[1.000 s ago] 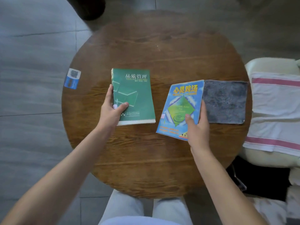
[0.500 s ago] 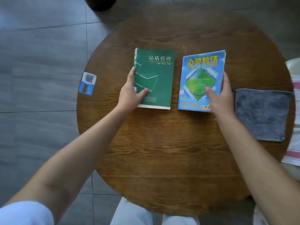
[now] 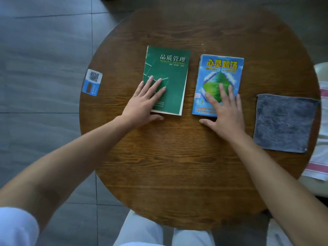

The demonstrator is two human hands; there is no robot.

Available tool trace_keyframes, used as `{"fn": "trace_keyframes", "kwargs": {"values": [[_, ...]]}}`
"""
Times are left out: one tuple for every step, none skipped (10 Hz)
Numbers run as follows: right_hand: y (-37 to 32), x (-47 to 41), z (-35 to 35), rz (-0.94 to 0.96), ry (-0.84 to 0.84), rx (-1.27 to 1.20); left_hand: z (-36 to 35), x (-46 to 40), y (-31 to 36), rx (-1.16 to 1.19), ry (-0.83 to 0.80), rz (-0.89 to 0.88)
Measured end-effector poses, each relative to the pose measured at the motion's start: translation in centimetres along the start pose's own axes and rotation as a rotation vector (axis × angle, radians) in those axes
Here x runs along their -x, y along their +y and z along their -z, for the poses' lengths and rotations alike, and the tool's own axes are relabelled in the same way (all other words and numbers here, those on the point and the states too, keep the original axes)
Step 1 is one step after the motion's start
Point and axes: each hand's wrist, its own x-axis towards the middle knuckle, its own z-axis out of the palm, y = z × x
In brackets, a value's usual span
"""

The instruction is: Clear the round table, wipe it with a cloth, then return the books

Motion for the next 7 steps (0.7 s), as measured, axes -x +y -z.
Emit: {"fn": "trace_keyframes", "kwargs": {"values": [[0.2, -0.1, -0.2, 0.015, 0.008, 0.009, -0.7, 0.1, 0.3, -0.017, 0.033, 0.012], [0.5, 0.0, -0.5, 0.028, 0.019, 0.001, -1.6, 0.3, 1.2, -0.05, 0.05, 0.049], [0.4, 0.0, -0.4, 0.026, 0.013, -0.002, -2.1, 0.4, 2.1, -0.071, 0.045, 0.081], [0.2, 0.0, -0.3, 0.027, 0.005, -0.009, -2.3, 0.7, 2.2, -0.068, 0.054, 0.085], [0.0, -0.1, 0.2, 0.028, -0.019, 0.003, -1.3, 0.5, 2.5, -0.01, 0.035, 0.131], [-0.2, 0.1, 0.9, 0.032, -0.041, 0.007, -1.0, 0.1, 3.6, 0.0, 0.031, 0.212], [0.0, 1.7, 1.1, 0.039, -0.006, -0.025, -1.1, -0.2, 4.8, -0.002, 0.057, 0.263]]}}
